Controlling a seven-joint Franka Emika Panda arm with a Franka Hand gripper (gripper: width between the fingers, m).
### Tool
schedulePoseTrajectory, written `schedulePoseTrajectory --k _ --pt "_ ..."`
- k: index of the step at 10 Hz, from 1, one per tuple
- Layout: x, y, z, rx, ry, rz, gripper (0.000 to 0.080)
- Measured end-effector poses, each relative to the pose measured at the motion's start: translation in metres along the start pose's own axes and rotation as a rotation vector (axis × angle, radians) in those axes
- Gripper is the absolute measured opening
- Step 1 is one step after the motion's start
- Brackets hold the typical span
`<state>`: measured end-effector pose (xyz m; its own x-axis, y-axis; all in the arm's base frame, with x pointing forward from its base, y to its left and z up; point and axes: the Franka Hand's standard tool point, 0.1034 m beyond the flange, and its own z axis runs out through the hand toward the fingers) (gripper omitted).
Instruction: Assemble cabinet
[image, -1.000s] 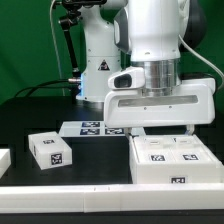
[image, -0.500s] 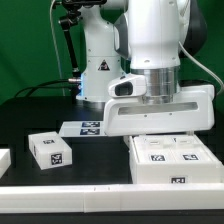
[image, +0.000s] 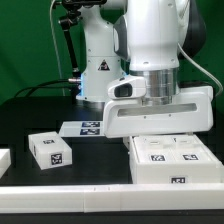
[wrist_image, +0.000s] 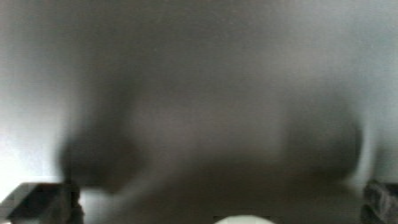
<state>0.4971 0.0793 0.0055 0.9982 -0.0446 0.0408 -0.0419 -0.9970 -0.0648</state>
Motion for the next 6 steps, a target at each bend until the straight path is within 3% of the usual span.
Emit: schedulePoseTrajectory --k 1,4,5,6 --pt "0.0 0.0001 0.0001 0.0 0.0 -0.004 0.0796" --pt "0.0 0.0002 0.0002 0.0 0.0 -0.021 0.0388" --pt "-0.0002 0.0 0.0002 0.0 0.0 -0.023 0.0388" --pt "-0.0003 -0.0004 0.0003 0.0 0.0 -0.026 0.0198"
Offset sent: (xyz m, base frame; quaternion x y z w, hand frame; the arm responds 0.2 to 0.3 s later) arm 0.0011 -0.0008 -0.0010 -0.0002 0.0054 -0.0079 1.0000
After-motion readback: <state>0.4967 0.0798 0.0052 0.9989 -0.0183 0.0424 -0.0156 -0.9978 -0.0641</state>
